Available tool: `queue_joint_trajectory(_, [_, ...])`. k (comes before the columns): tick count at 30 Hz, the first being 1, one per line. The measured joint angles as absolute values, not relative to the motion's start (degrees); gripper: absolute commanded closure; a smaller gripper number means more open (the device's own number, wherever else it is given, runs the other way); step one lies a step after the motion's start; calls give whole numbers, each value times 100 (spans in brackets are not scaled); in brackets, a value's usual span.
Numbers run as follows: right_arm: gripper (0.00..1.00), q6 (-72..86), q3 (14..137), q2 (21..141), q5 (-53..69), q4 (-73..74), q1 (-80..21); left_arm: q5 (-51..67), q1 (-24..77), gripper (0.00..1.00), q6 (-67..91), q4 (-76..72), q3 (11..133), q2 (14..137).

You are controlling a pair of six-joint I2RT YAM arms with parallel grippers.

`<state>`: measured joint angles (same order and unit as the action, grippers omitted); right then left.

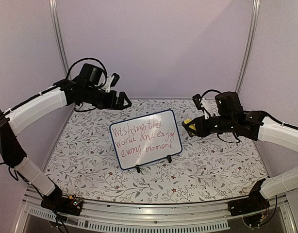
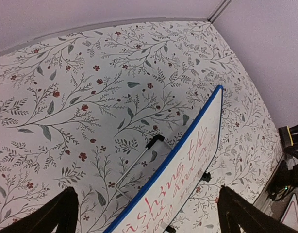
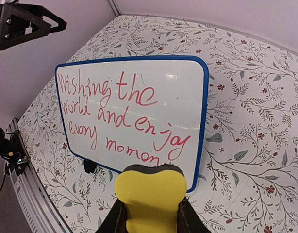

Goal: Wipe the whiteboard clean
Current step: Hold the whiteboard at the center of the board.

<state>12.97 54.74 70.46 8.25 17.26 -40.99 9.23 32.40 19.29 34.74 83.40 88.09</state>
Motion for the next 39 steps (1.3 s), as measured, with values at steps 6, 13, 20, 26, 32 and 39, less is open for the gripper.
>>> queue_joint_trajectory(6, [79,1234,5465,7035,978,1704,-4169,2303,2488,8,1590,3061,7730,8890])
queue_joint_trajectory(13, [79,1090,5625,7185,1105,1752,-4305,3465,2307,17,1664,2196,7019,8960])
queue_joint_trajectory(20, [79,917,5752,7345,1109,1758,-4499,4001,2307,22,1782,1505,6462,9039])
queue_joint_trajectory(26, [79,917,5758,7402,1098,1619,-4624,4217,2307,32,1861,1087,6106,9037])
queue_joint_trajectory(32, [79,926,6086,7865,937,1612,-5015,4416,2307,45,2045,854,6025,9028])
queue_joint_trajectory(39, [79,941,6528,8298,770,1614,-5391,4390,2307,47,2403,532,5389,8405])
